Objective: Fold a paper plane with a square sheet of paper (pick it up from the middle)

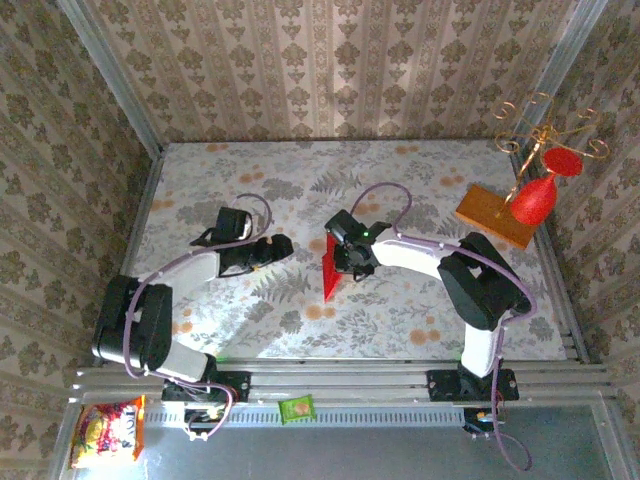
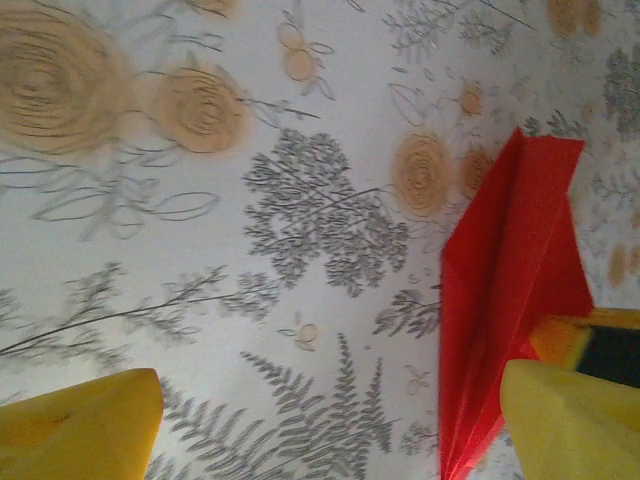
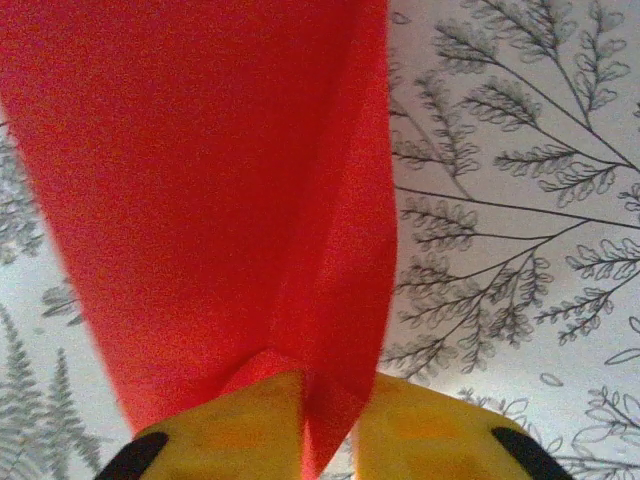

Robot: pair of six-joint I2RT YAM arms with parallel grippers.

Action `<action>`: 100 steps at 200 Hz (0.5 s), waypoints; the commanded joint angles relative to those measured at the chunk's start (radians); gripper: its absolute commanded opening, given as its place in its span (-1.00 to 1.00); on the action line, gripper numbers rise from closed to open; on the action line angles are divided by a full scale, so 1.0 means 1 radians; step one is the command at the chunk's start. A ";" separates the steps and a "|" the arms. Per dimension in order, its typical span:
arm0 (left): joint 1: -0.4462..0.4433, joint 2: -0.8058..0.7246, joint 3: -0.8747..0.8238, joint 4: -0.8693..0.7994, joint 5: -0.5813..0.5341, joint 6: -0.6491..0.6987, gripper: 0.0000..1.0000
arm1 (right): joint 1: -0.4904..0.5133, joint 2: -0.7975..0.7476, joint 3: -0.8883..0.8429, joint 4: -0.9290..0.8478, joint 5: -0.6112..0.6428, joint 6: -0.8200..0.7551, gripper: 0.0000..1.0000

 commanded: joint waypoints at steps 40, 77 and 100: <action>-0.094 0.092 0.009 0.137 0.128 -0.057 0.73 | -0.053 -0.043 -0.111 0.112 -0.074 0.008 -0.75; -0.155 0.158 0.034 0.199 0.153 -0.099 0.66 | -0.074 -0.065 -0.154 0.164 -0.110 0.002 -0.75; -0.185 0.204 0.061 0.211 0.150 -0.124 0.51 | -0.085 -0.072 -0.174 0.185 -0.126 0.001 -0.75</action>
